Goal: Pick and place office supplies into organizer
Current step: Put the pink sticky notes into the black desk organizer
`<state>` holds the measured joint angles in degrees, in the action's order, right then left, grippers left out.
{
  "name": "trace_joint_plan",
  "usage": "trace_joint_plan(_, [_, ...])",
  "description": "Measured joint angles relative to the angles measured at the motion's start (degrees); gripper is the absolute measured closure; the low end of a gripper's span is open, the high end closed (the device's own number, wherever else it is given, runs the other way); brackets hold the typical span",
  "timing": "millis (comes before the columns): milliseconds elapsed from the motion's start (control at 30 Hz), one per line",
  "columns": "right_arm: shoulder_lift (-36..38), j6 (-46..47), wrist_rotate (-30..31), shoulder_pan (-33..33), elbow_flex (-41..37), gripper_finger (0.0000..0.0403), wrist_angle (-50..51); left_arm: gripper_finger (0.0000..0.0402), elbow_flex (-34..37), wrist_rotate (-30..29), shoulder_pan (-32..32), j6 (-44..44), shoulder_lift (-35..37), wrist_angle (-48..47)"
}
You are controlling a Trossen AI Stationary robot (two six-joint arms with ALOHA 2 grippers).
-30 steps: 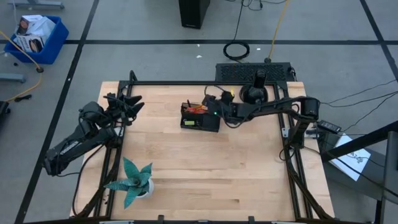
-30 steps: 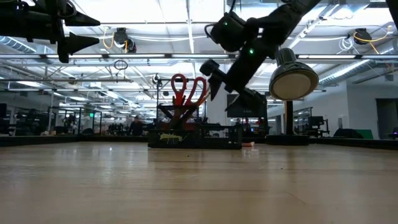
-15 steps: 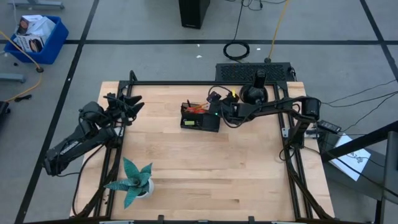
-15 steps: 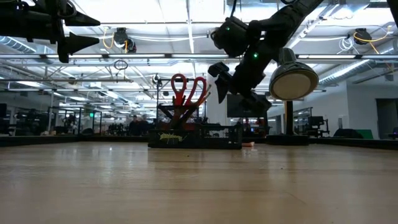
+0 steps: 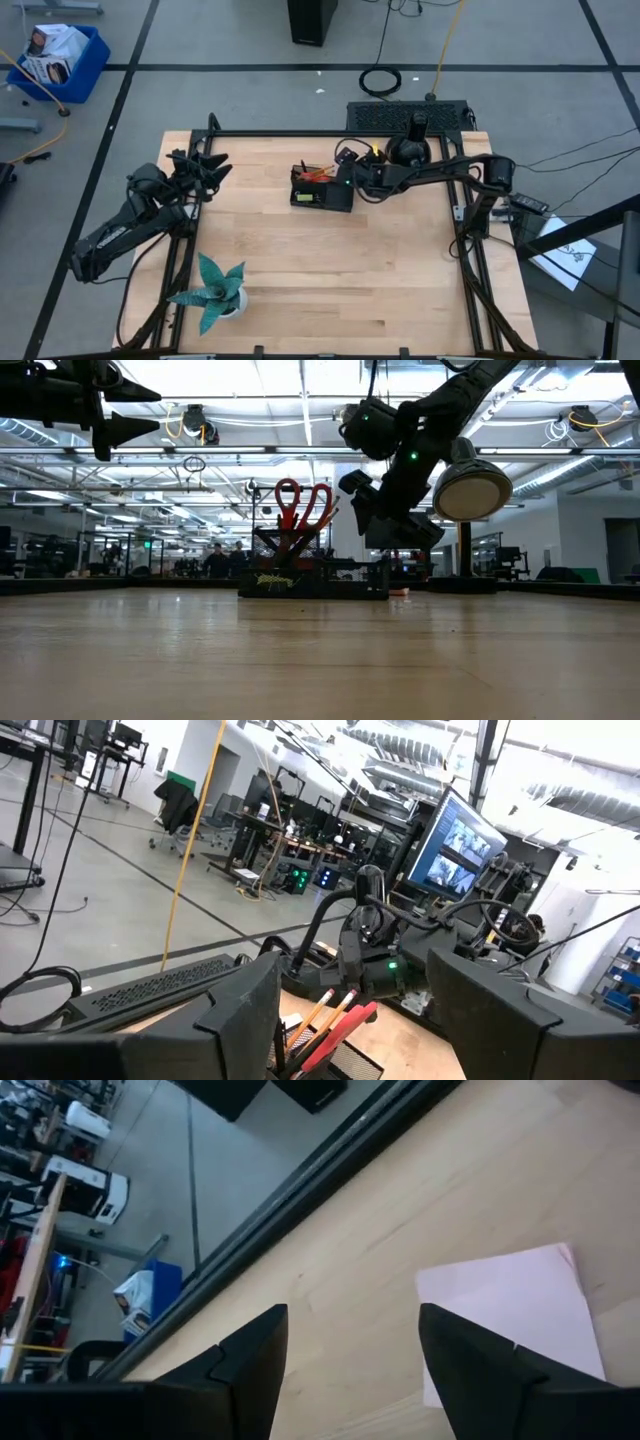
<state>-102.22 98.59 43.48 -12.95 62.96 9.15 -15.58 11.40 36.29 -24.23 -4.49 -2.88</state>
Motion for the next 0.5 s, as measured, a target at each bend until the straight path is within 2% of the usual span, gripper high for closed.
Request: trace_joint_plan(500, [-3.01,2.89,-0.05,-0.16,0.09,0.0186,-0.73,0.0146,-0.01,0.0,-0.02,0.0,0.0,0.01])
